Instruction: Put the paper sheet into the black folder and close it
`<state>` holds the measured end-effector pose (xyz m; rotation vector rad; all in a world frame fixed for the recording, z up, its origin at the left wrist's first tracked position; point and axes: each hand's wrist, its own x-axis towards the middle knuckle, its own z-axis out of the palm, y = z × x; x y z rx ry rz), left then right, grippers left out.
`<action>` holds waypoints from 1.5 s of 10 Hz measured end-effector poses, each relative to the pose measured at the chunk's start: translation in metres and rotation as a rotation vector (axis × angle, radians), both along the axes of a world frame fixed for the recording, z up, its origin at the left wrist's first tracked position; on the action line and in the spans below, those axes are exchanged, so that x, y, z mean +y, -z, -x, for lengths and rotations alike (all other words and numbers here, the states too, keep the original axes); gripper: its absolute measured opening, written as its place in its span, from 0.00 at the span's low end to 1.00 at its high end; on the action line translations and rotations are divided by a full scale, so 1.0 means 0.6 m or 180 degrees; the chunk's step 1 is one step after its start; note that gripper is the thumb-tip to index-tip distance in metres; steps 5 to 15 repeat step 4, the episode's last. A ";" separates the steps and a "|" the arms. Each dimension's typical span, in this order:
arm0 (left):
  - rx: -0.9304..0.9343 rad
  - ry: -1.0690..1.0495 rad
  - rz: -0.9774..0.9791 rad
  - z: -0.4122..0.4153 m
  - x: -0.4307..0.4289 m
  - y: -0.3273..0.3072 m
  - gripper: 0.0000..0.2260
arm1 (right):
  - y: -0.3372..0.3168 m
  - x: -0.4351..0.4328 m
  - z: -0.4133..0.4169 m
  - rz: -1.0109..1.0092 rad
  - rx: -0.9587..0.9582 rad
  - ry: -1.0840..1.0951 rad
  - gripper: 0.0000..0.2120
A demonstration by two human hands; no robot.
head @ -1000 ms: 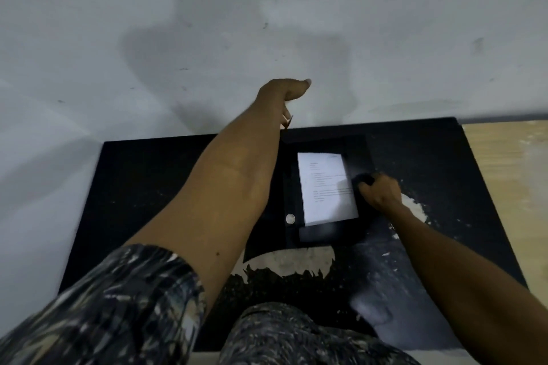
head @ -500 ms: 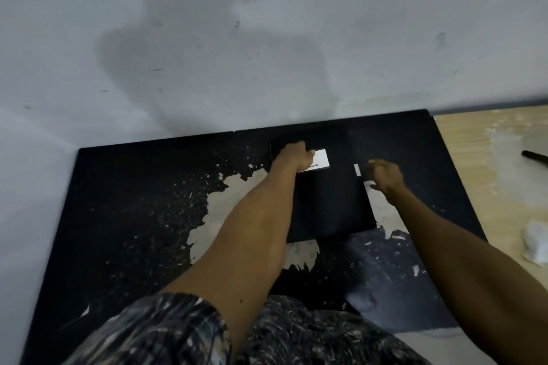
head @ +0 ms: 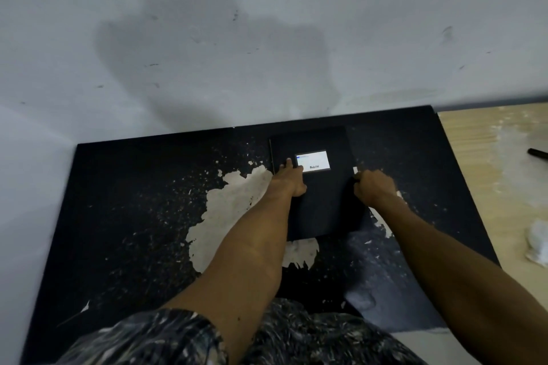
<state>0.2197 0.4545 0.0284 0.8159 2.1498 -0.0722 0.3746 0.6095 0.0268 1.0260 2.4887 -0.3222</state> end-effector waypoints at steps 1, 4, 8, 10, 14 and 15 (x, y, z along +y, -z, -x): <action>-0.0010 -0.0004 -0.0008 -0.004 -0.003 0.003 0.35 | -0.002 -0.008 0.007 -0.0310 -0.0311 -0.0330 0.15; 0.0062 -0.0292 -0.0332 0.005 -0.014 -0.049 0.28 | -0.049 -0.024 0.025 0.0119 -0.0491 -0.0365 0.19; 0.0062 -0.0292 -0.0332 0.005 -0.014 -0.049 0.28 | -0.049 -0.024 0.025 0.0119 -0.0491 -0.0365 0.19; 0.0062 -0.0292 -0.0332 0.005 -0.014 -0.049 0.28 | -0.049 -0.024 0.025 0.0119 -0.0491 -0.0365 0.19; 0.0062 -0.0292 -0.0332 0.005 -0.014 -0.049 0.28 | -0.049 -0.024 0.025 0.0119 -0.0491 -0.0365 0.19; 0.0062 -0.0292 -0.0332 0.005 -0.014 -0.049 0.28 | -0.049 -0.024 0.025 0.0119 -0.0491 -0.0365 0.19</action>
